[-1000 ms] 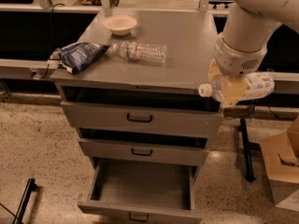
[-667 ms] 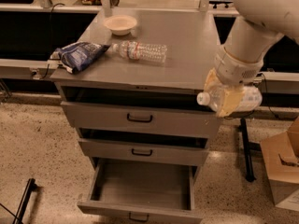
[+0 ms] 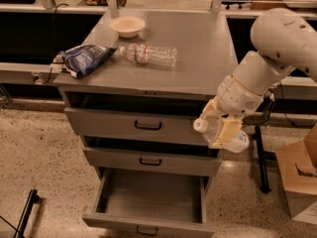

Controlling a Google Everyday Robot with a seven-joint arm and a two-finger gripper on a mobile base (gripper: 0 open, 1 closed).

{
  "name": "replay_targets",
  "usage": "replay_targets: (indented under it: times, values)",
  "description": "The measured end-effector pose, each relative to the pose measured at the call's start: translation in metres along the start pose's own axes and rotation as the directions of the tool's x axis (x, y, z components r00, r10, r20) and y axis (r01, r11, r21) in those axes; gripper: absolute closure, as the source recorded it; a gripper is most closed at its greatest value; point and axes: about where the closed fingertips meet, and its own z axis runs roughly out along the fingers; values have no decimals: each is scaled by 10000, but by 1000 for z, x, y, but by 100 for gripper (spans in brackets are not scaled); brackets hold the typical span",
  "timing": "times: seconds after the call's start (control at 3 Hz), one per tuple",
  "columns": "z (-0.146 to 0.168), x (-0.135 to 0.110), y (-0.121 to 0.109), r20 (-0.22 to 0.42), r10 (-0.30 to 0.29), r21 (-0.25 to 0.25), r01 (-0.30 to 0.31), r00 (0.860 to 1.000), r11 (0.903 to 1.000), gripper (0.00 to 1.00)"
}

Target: Place blue plastic bottle into bottom drawer

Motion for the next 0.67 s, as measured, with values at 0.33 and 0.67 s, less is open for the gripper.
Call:
replay_targets:
  times: [0.33, 0.67]
  values:
    - [0, 0, 0, -1, -2, 7, 2, 10000, 10000, 100]
    - [34, 9, 10, 1304, 522, -647, -440, 9901, 9969, 100]
